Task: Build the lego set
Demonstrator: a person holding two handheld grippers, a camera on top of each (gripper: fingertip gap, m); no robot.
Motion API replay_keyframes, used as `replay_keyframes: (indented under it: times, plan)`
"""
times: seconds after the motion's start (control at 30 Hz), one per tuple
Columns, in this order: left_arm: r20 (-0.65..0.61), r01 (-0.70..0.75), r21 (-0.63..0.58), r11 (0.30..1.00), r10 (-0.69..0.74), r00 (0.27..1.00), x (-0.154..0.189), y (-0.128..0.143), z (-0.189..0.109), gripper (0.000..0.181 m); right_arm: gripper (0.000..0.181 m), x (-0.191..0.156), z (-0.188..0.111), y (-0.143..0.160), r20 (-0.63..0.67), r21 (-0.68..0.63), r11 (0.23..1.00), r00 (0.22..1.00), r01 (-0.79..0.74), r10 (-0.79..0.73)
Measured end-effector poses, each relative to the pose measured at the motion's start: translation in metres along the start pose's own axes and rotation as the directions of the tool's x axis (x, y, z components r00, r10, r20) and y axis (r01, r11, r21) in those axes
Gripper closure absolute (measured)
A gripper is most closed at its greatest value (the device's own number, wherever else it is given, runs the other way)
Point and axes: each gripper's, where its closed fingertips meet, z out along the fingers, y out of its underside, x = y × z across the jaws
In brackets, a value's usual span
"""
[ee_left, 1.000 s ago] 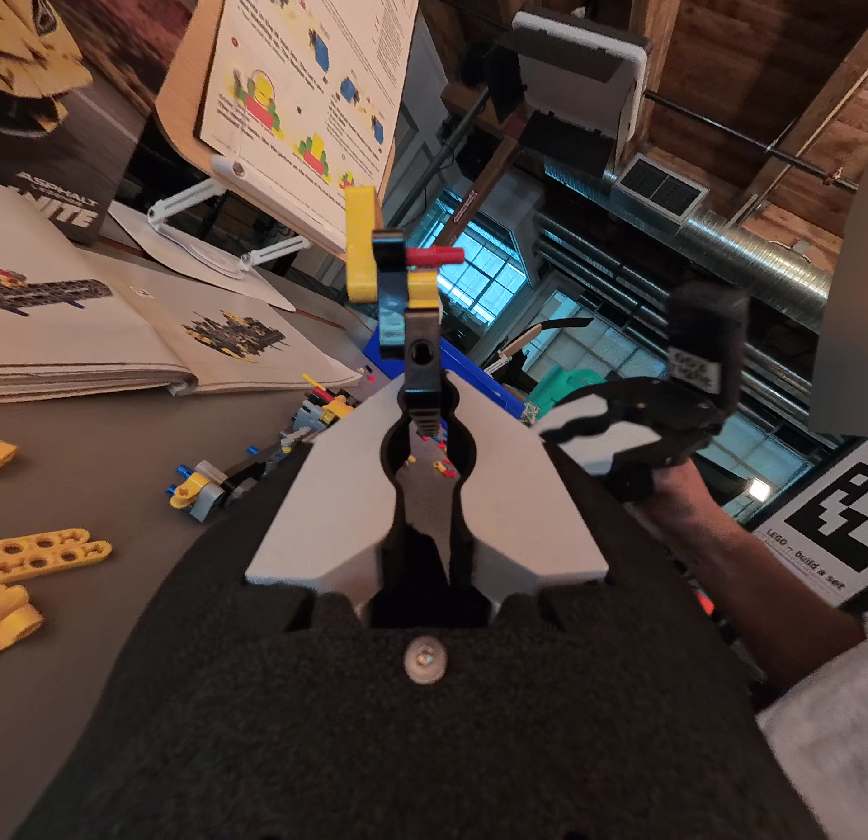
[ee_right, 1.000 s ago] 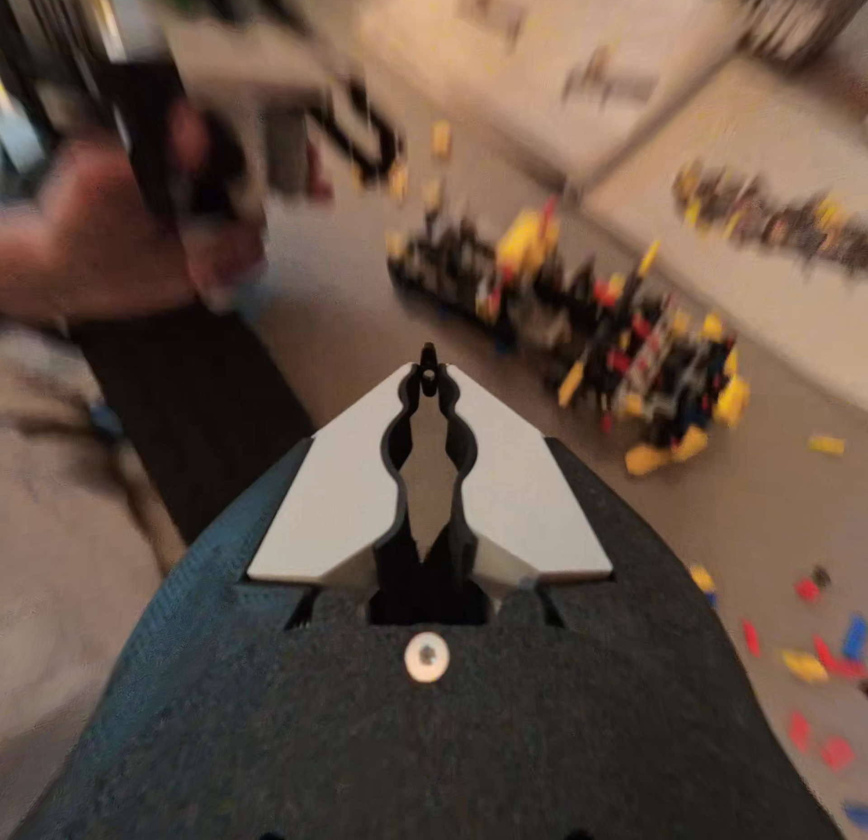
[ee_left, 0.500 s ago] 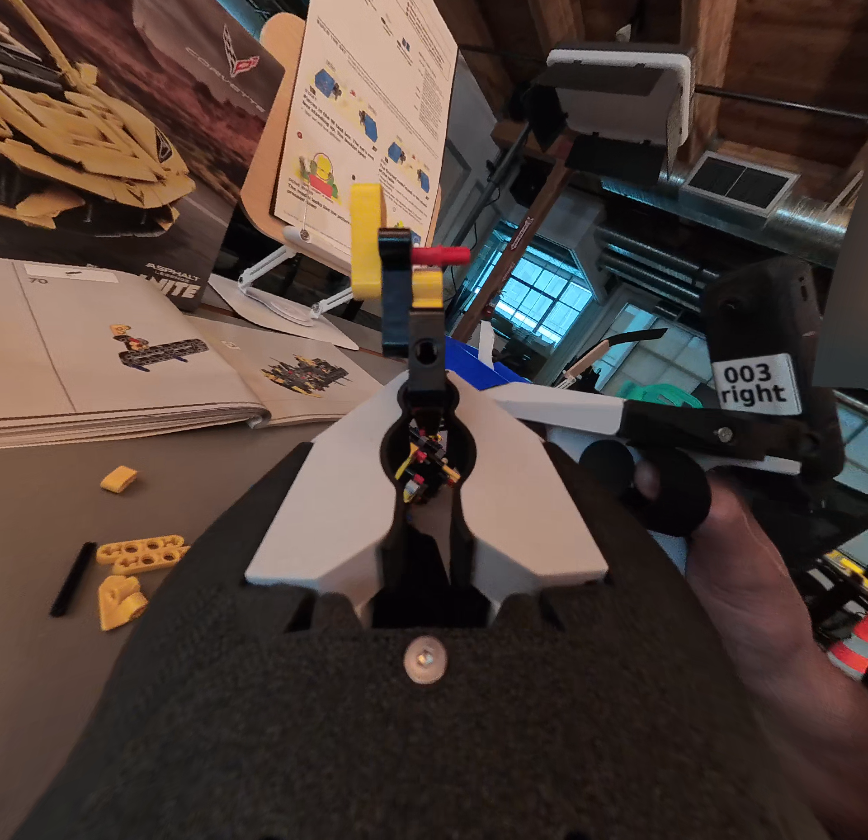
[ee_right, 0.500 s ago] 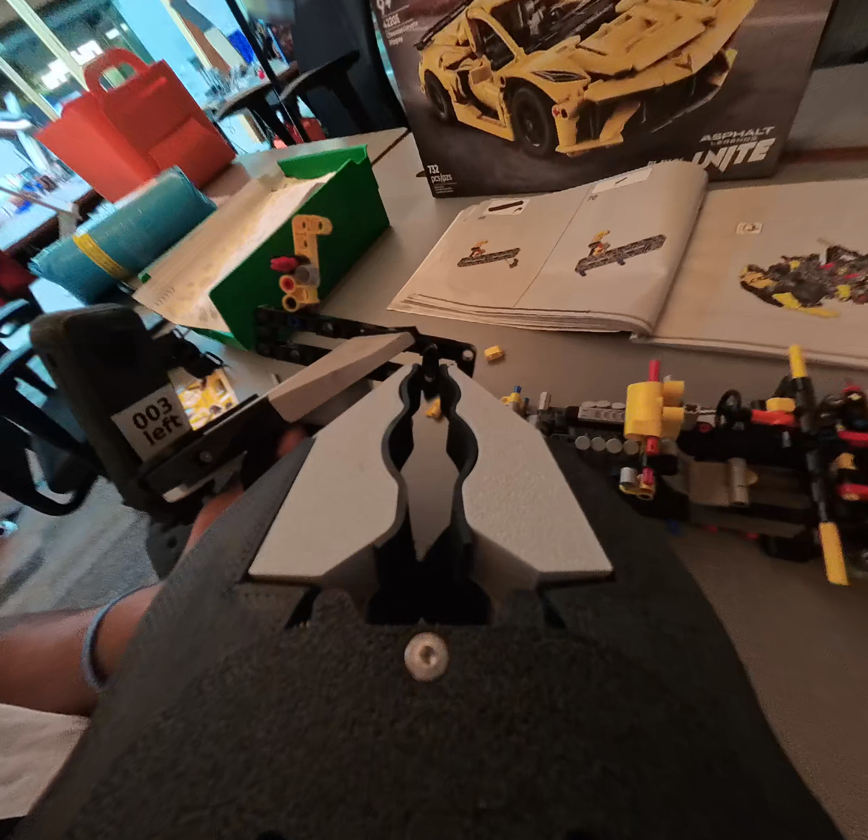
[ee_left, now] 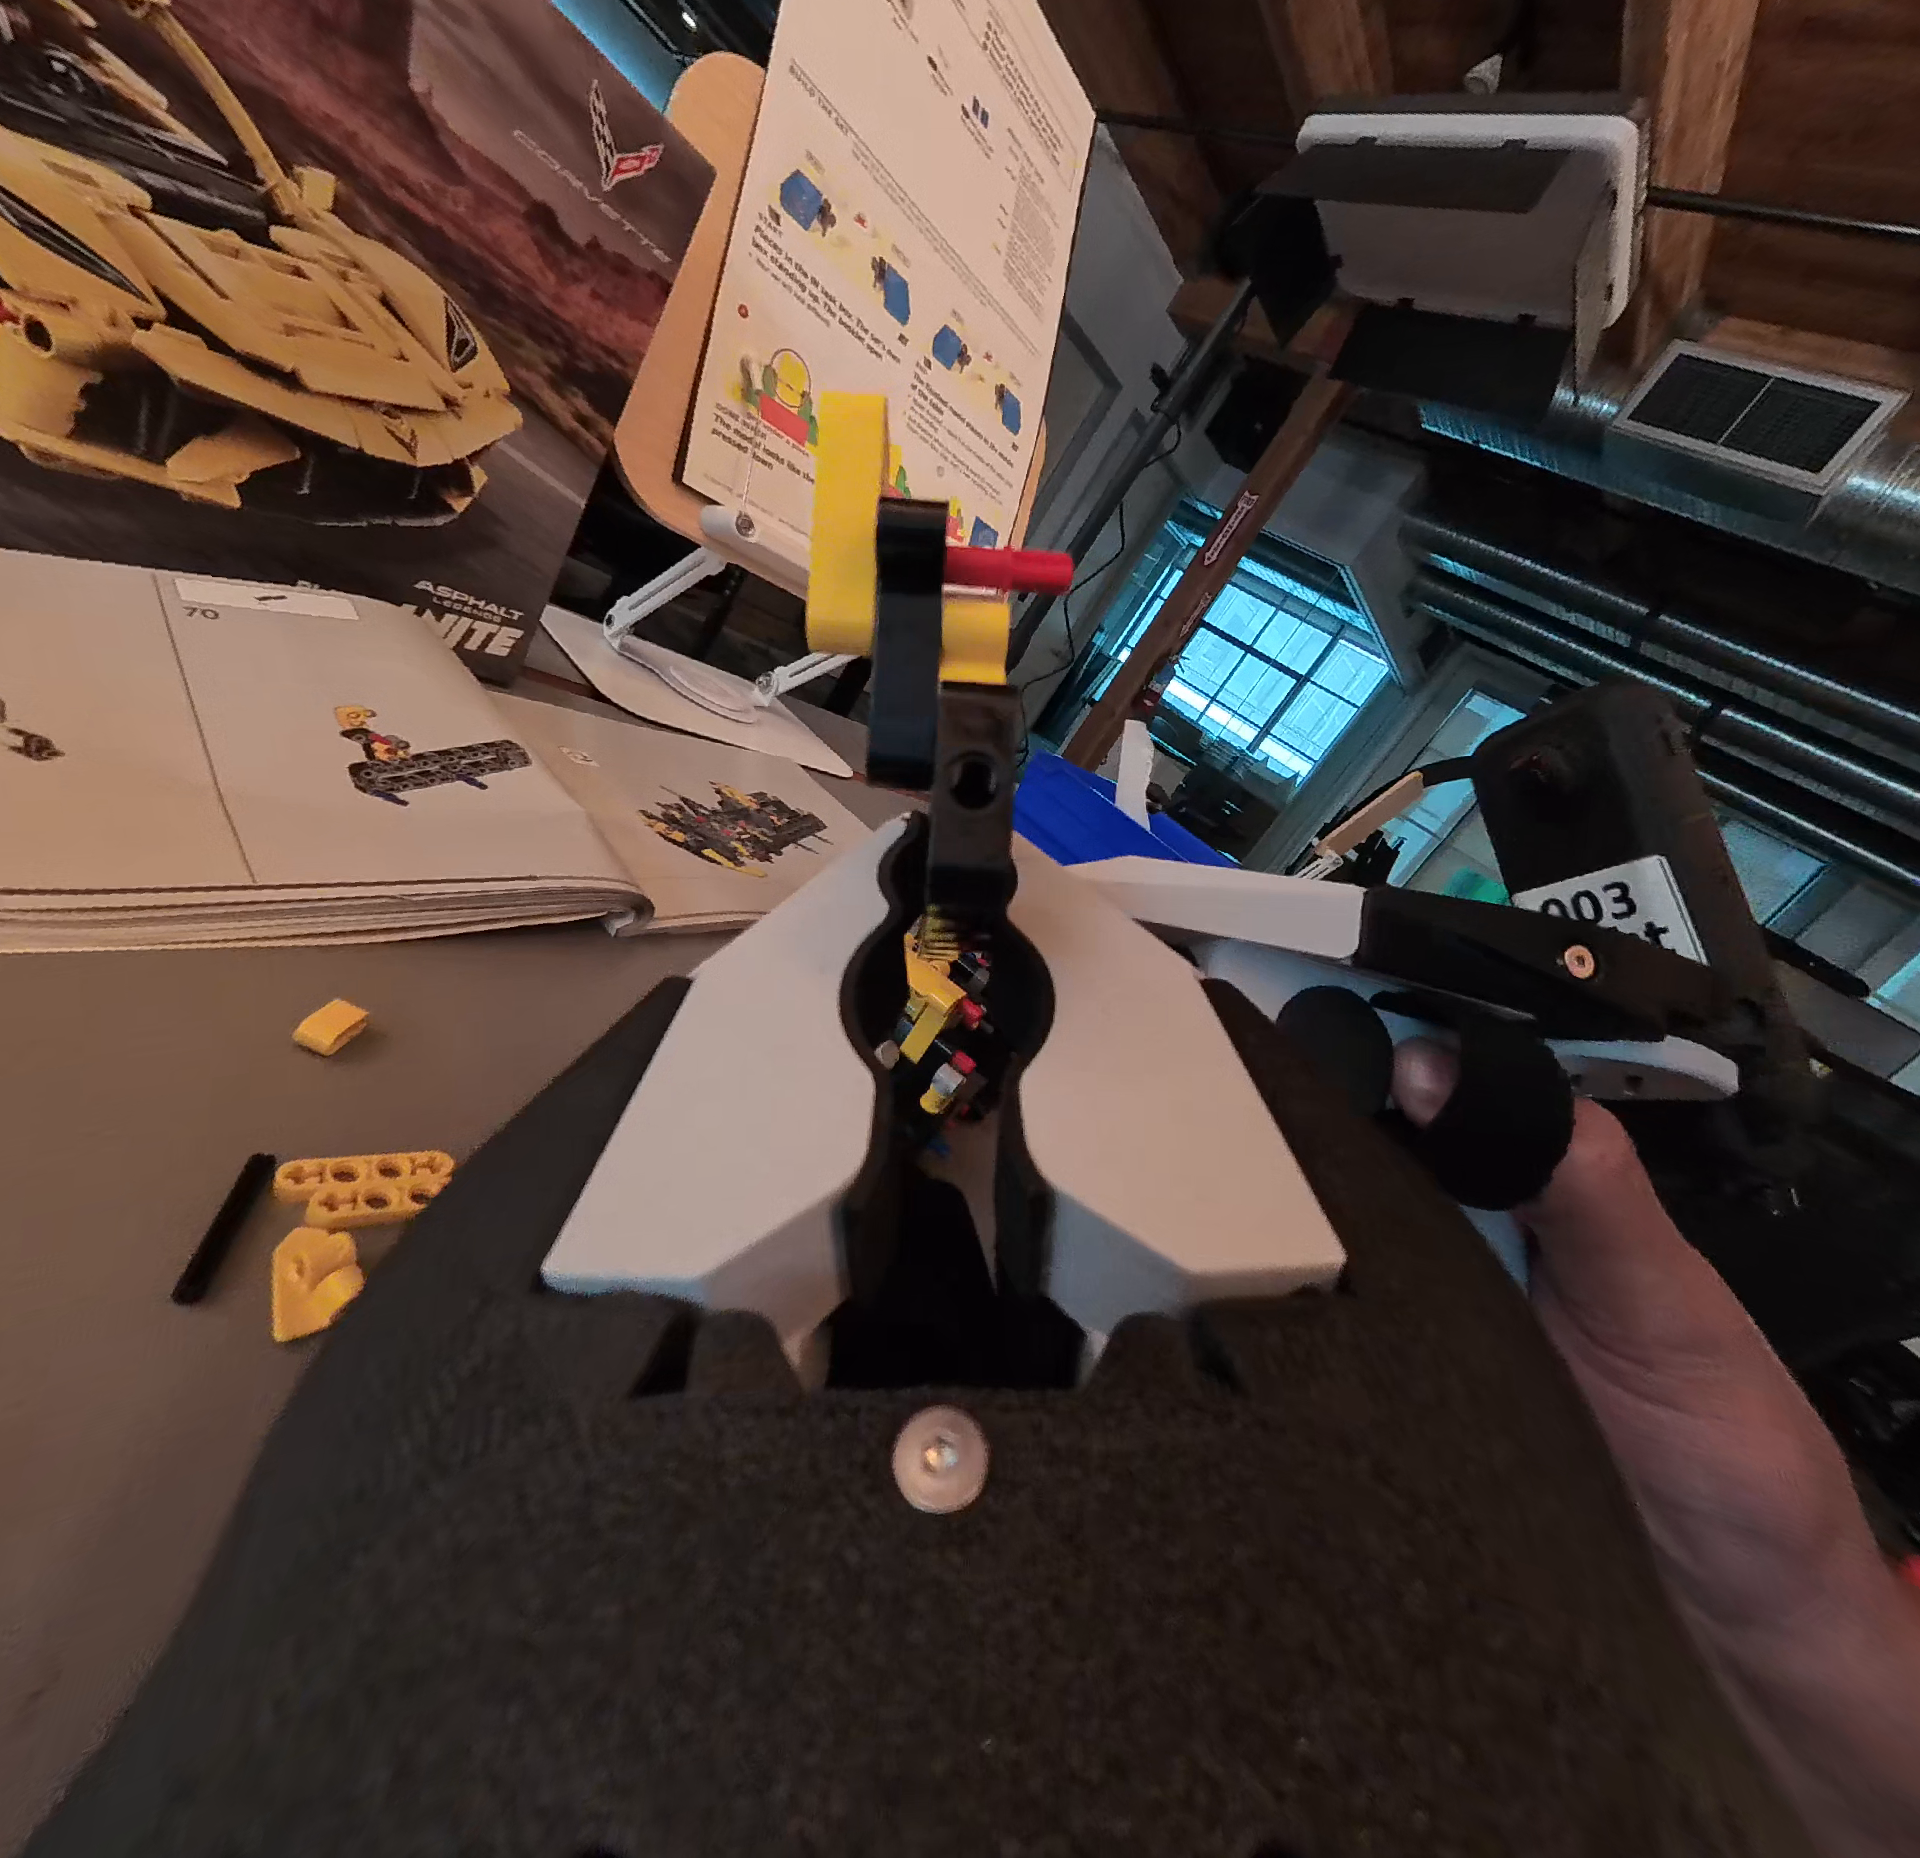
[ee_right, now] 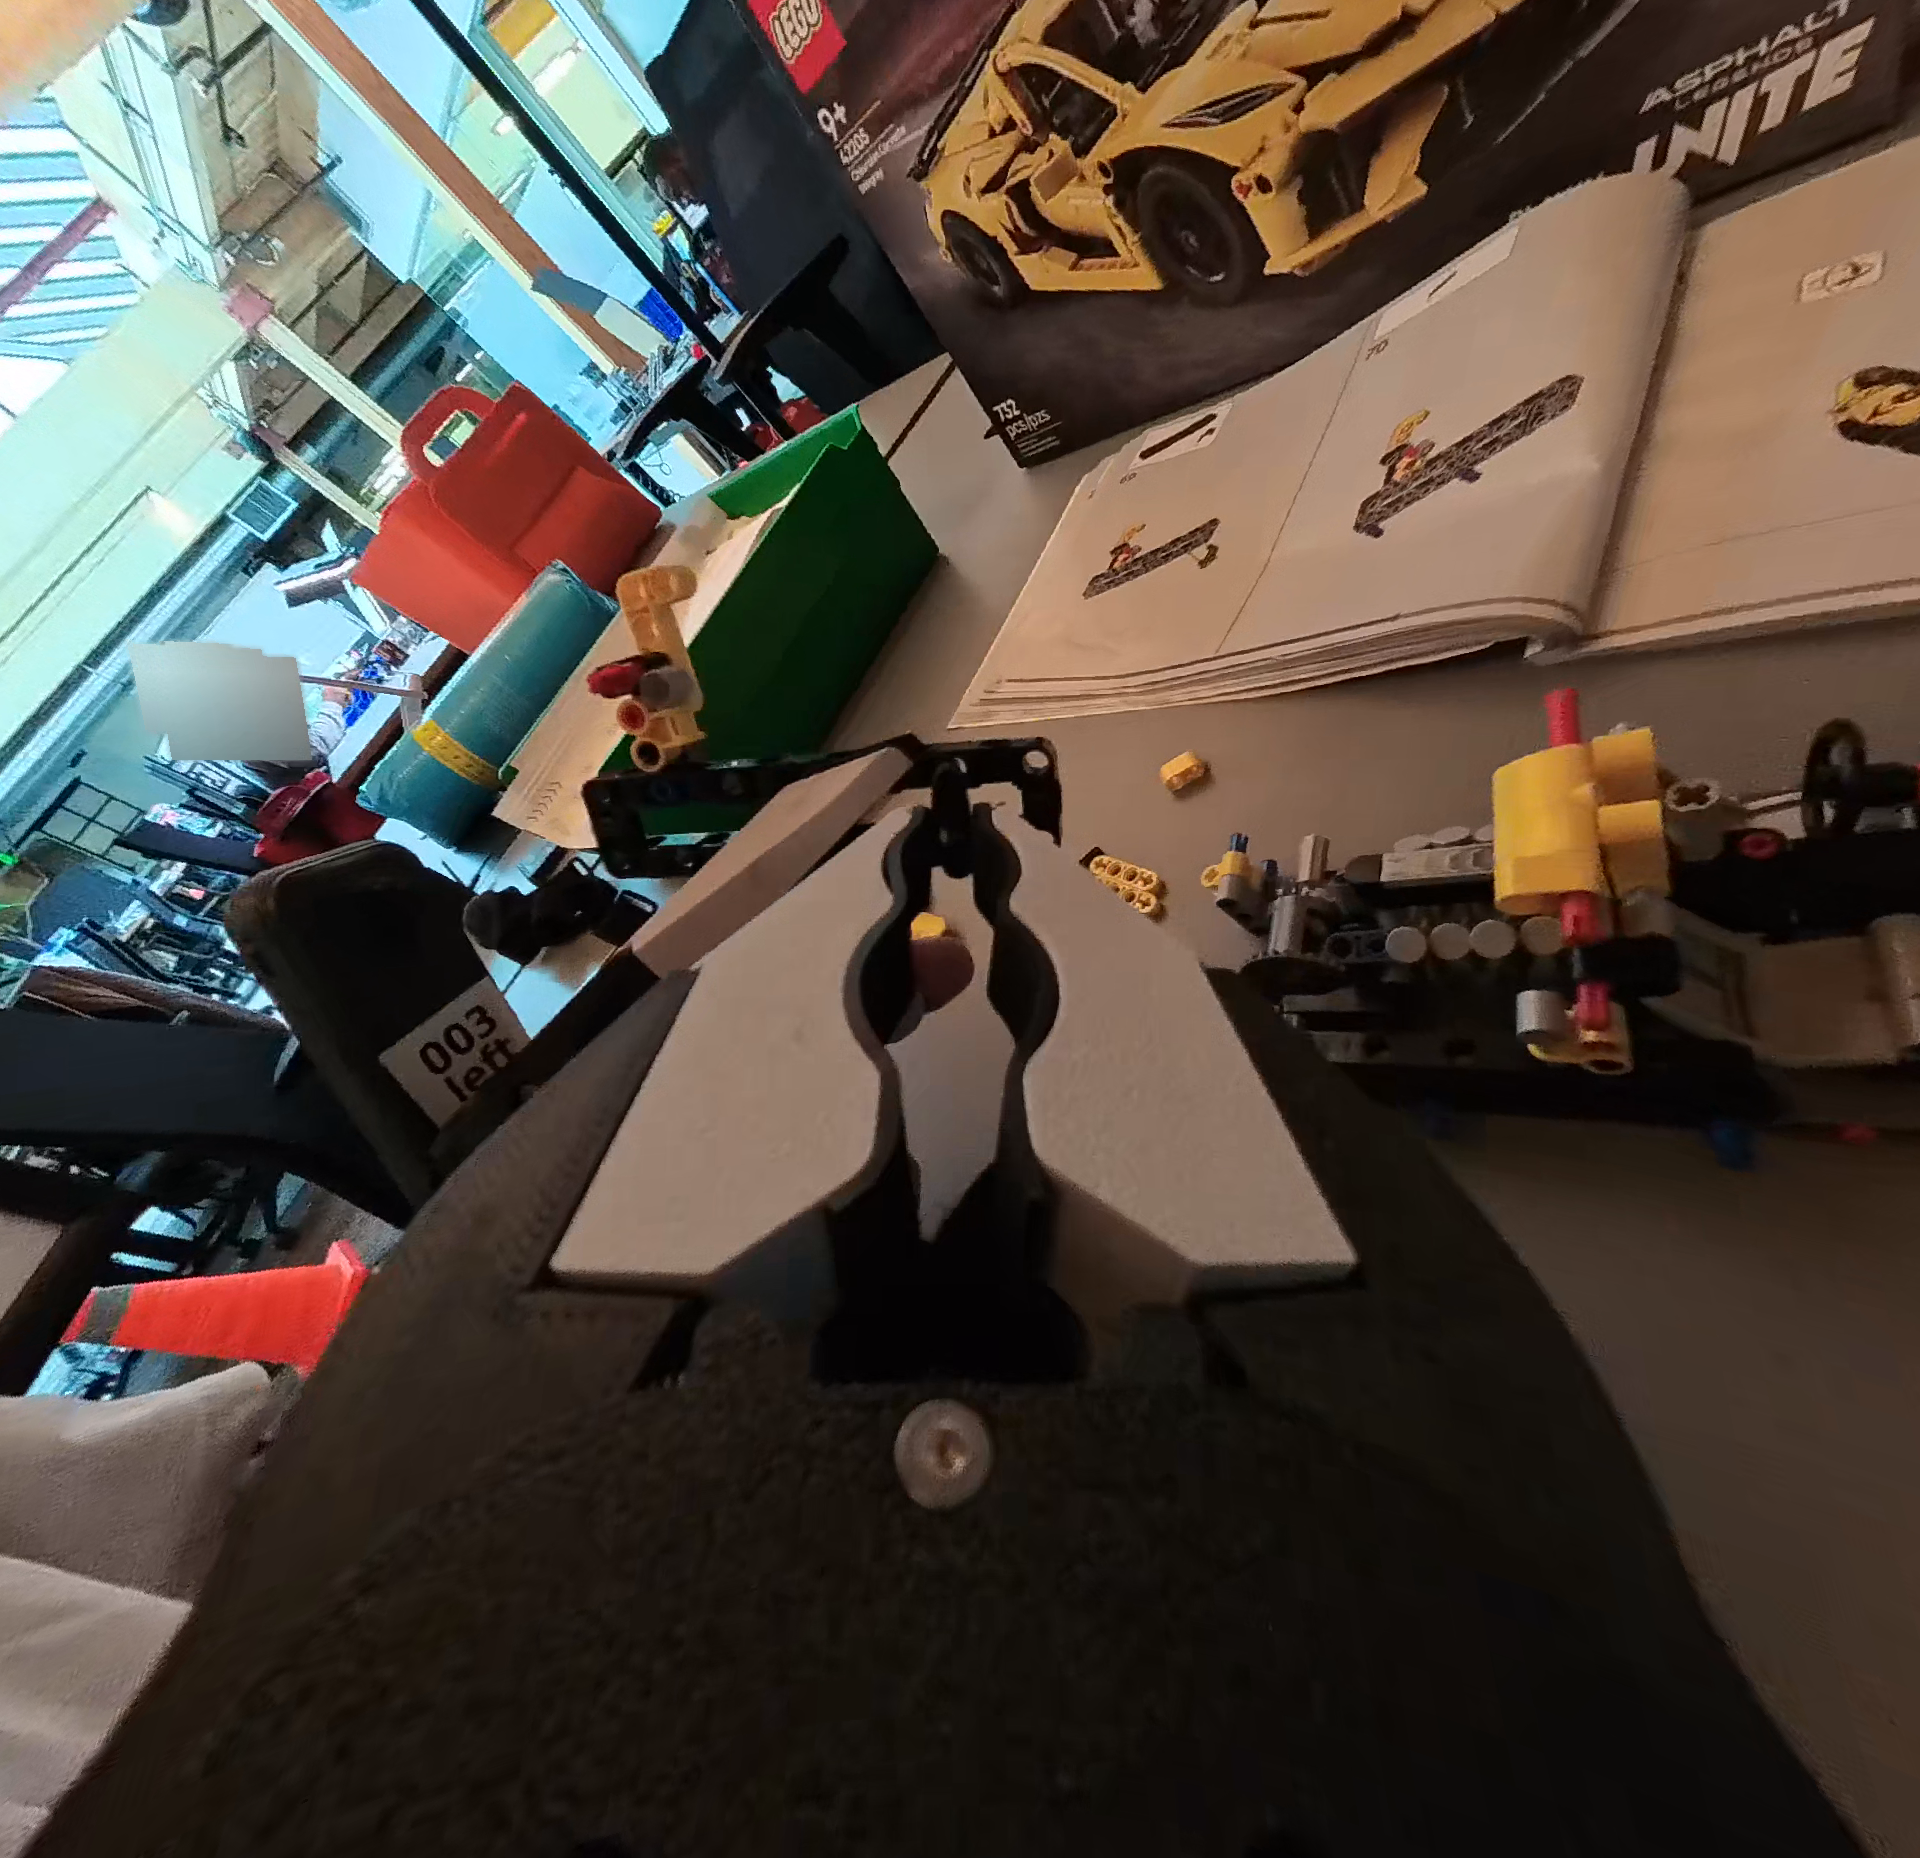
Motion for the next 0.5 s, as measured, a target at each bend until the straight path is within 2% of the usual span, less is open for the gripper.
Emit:
replay_keyframes:
  times: [0.13,0.33,0.4,0.5]
  plan:
    - [0.012,-0.012,0.0,1.0,0.012,1.0,0.0004,0.0,-0.0004,0.173,0.175,-0.0006,0.0002,0.0003,-0.032,0.013,0.999,0.998,0.051,-0.05]
    - [0.03,0.025,-0.022,0.999,-0.024,0.999,-0.0047,0.0028,0.0002,0.173,0.175,0.0023,0.0038,0.0021,-0.057,0.046,0.999,0.998,0.01,-0.008]
    - [0.02,0.05,-0.02,0.999,-0.049,0.999,-0.0048,0.002,-0.0003,0.173,0.175,0.0013,0.0038,0.0011,-0.031,0.055,0.998,0.999,-0.01,0.011]
    - [0.011,0.094,-0.042,0.995,-0.093,0.996,-0.0054,0.0046,0.0005,0.173,0.175,0.0036,0.0028,0.0024,0.06,-0.002,0.988,0.986,-0.153,0.153]
